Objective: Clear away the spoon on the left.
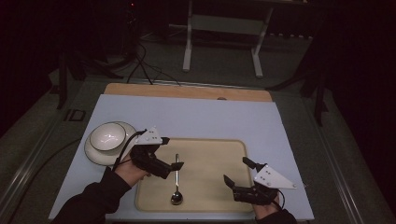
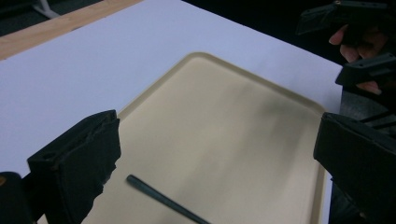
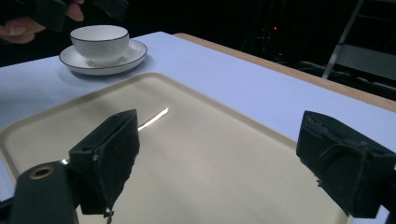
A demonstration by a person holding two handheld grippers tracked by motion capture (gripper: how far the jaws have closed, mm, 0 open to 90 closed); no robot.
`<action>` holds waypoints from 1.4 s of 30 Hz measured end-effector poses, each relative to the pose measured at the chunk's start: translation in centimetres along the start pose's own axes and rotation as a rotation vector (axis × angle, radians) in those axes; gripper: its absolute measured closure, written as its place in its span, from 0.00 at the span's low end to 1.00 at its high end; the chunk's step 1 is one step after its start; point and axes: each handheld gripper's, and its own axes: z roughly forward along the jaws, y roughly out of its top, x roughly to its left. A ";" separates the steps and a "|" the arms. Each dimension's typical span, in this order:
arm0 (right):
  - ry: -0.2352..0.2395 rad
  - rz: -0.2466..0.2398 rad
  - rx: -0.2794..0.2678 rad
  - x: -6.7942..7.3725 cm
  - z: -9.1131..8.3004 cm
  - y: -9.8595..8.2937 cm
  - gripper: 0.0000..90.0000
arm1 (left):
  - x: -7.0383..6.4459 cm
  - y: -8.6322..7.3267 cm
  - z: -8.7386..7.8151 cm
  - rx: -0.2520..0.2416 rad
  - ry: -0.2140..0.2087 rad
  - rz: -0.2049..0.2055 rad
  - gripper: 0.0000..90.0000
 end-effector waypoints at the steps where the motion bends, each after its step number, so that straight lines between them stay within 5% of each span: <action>1: 0.001 -0.001 0.001 0.0 0.0 0.0 0.15 | -0.1 0.0 -0.3 -0.003 0.000 0.001 0.02; 11: 0.000 -0.002 -0.003 0.0 0.0 0.0 0.15 | -0.5 -0.7 -2.6 -0.028 0.049 0.067 0.02; 28: -0.005 -0.010 0.002 0.1 0.0 0.0 0.15 | -0.5 -3.6 -6.2 -0.065 0.087 0.009 0.02; 42: 0.000 -0.013 0.005 0.2 0.0 0.0 0.15 | -0.5 -6.5 -6.3 -0.057 0.135 -0.046 0.02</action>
